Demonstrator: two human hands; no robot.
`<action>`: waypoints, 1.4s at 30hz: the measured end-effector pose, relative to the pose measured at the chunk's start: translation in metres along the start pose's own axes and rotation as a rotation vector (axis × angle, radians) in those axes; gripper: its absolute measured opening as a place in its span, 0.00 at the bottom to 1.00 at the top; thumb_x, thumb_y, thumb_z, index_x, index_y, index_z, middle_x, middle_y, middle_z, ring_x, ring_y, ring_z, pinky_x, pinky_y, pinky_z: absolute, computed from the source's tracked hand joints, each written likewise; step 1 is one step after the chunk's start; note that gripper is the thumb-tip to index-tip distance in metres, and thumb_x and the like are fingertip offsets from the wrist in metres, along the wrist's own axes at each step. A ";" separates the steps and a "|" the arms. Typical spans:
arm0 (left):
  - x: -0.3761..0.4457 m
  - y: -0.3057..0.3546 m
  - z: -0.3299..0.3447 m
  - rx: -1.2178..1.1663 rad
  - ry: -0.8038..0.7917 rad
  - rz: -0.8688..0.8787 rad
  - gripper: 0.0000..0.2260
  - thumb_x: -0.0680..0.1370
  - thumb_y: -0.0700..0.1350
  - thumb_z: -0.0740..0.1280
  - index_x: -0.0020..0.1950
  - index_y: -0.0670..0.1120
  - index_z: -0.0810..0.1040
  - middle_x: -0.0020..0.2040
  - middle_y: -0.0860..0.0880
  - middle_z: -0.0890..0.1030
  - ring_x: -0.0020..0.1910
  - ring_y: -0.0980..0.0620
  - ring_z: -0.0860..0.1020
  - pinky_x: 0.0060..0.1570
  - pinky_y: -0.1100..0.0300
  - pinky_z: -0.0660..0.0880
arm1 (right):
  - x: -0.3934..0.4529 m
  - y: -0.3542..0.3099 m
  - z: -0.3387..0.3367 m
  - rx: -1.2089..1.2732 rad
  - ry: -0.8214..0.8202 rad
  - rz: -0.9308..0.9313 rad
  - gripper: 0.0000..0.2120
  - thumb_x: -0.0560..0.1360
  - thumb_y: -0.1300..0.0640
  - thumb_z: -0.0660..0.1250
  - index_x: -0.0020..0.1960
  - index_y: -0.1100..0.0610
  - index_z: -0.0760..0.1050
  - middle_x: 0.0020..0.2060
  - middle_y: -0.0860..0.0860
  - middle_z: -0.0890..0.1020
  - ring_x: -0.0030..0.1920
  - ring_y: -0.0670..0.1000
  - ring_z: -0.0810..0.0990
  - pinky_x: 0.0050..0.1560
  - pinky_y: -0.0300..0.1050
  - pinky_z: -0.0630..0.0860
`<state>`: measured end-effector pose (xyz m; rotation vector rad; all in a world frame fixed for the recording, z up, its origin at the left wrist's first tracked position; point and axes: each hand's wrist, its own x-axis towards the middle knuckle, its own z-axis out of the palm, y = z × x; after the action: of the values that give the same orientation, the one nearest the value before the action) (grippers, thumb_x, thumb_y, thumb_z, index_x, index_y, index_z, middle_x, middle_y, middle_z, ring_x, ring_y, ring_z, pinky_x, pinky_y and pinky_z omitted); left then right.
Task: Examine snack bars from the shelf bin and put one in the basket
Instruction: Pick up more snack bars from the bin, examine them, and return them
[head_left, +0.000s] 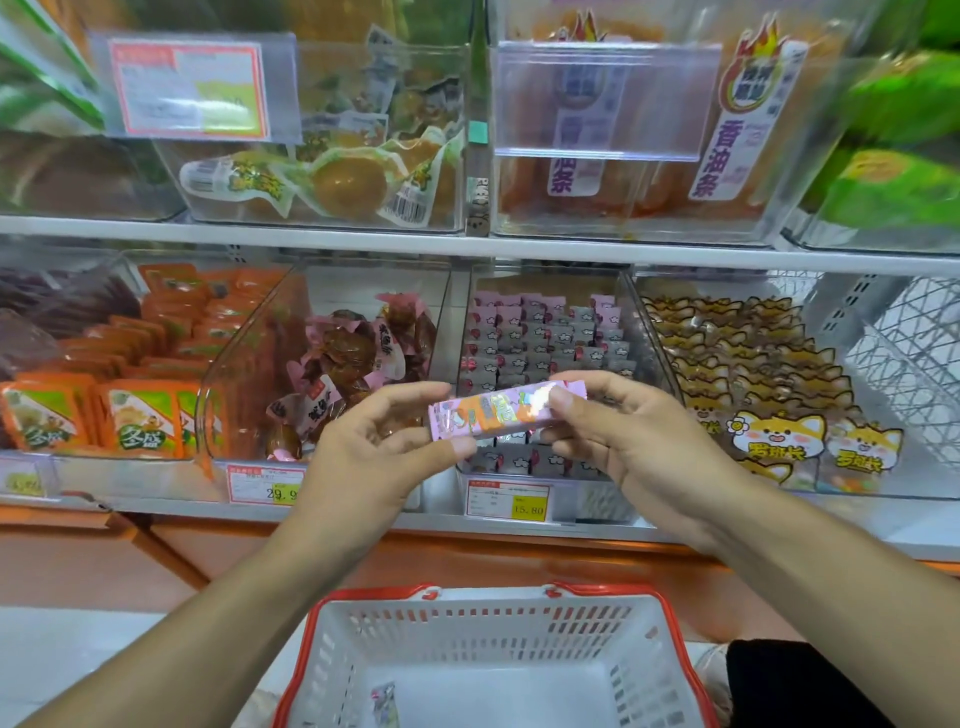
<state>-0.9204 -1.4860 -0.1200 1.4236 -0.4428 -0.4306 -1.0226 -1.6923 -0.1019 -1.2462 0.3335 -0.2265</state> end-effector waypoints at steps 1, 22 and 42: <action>0.000 0.000 0.000 -0.009 -0.010 0.005 0.20 0.64 0.44 0.79 0.54 0.54 0.84 0.54 0.50 0.86 0.47 0.53 0.86 0.38 0.68 0.78 | 0.001 0.000 0.000 -0.013 0.001 0.001 0.25 0.64 0.49 0.79 0.56 0.61 0.82 0.47 0.59 0.87 0.41 0.51 0.85 0.40 0.37 0.81; -0.006 0.005 0.003 0.040 -0.026 0.013 0.15 0.68 0.47 0.78 0.53 0.52 0.84 0.51 0.48 0.87 0.51 0.51 0.85 0.46 0.65 0.79 | 0.000 -0.003 -0.002 -0.329 -0.123 -0.227 0.20 0.65 0.58 0.78 0.56 0.54 0.81 0.48 0.52 0.87 0.46 0.49 0.86 0.48 0.39 0.82; -0.006 0.011 0.004 0.004 -0.006 -0.022 0.18 0.63 0.52 0.79 0.50 0.48 0.86 0.47 0.45 0.87 0.45 0.50 0.86 0.44 0.65 0.79 | 0.002 -0.001 0.001 -0.238 -0.045 -0.166 0.14 0.68 0.49 0.75 0.52 0.51 0.87 0.48 0.56 0.88 0.48 0.53 0.87 0.49 0.43 0.83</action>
<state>-0.9273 -1.4845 -0.1093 1.4323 -0.4329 -0.4522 -1.0202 -1.6929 -0.1016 -1.5141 0.2222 -0.3064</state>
